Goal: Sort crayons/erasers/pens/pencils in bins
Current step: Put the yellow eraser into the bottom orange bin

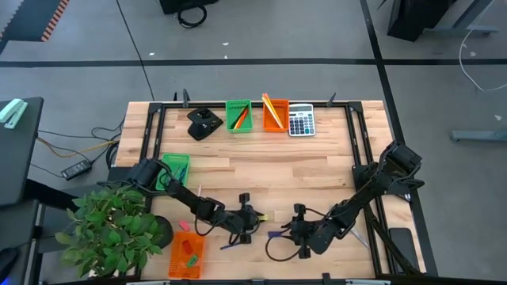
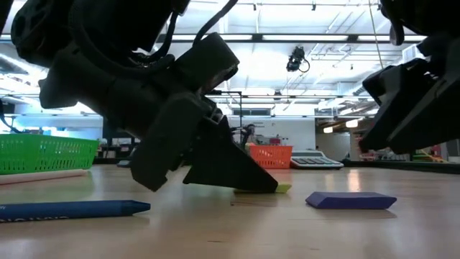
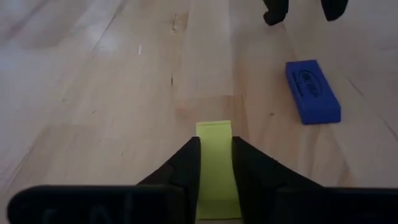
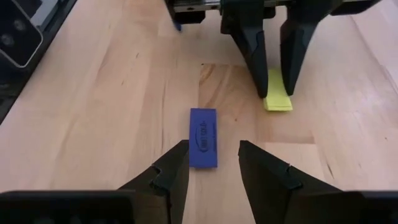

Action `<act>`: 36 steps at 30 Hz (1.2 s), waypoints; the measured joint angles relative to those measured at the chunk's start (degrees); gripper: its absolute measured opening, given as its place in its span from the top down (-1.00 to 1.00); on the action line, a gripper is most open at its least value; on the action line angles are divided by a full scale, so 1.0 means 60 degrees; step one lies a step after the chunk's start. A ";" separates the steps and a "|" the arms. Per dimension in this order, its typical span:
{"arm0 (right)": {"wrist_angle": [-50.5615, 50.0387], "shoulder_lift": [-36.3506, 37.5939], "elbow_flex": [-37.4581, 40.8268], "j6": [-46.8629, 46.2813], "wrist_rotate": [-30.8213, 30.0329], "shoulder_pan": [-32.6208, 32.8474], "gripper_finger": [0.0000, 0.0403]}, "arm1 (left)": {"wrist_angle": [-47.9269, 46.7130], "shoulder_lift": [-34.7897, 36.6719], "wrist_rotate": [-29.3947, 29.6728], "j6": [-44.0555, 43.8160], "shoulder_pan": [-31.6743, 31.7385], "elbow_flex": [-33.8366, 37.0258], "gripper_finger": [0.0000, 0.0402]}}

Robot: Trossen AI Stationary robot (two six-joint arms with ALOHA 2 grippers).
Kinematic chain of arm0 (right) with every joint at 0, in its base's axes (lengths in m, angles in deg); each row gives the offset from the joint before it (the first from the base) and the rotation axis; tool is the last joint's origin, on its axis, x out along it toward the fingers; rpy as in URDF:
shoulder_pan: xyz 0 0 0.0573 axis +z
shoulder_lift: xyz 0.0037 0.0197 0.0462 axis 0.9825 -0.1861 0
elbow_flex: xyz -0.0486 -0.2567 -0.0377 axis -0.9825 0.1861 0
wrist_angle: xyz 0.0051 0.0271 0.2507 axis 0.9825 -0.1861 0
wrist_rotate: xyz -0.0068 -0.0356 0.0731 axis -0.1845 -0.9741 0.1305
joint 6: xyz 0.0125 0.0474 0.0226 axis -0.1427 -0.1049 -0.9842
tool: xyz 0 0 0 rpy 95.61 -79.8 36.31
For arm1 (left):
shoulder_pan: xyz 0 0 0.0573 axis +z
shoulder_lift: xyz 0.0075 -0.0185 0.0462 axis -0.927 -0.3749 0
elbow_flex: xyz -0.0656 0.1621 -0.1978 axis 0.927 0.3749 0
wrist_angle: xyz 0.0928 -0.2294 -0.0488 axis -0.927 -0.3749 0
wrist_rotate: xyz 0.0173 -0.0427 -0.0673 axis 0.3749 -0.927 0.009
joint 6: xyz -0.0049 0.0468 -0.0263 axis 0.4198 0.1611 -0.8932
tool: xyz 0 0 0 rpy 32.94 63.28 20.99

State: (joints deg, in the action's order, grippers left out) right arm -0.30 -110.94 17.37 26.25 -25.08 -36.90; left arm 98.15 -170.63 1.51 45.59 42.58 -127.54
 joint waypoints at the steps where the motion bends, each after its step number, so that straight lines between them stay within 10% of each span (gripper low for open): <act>1: -0.0014 0.0000 0.0000 0.0039 0.0000 0.0003 0.28 | -0.0048 0.0046 -0.0011 0.0050 -0.0018 0.0009 0.54; 36: -0.0315 0.0000 0.0000 0.0014 0.0062 0.0087 0.28 | -0.6665 0.4180 -0.0928 0.0748 -0.1511 0.0036 0.56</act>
State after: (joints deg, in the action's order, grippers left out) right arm -2.20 -110.94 17.37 26.34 -24.71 -36.38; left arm 58.17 -145.55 -4.06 50.08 33.51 -127.32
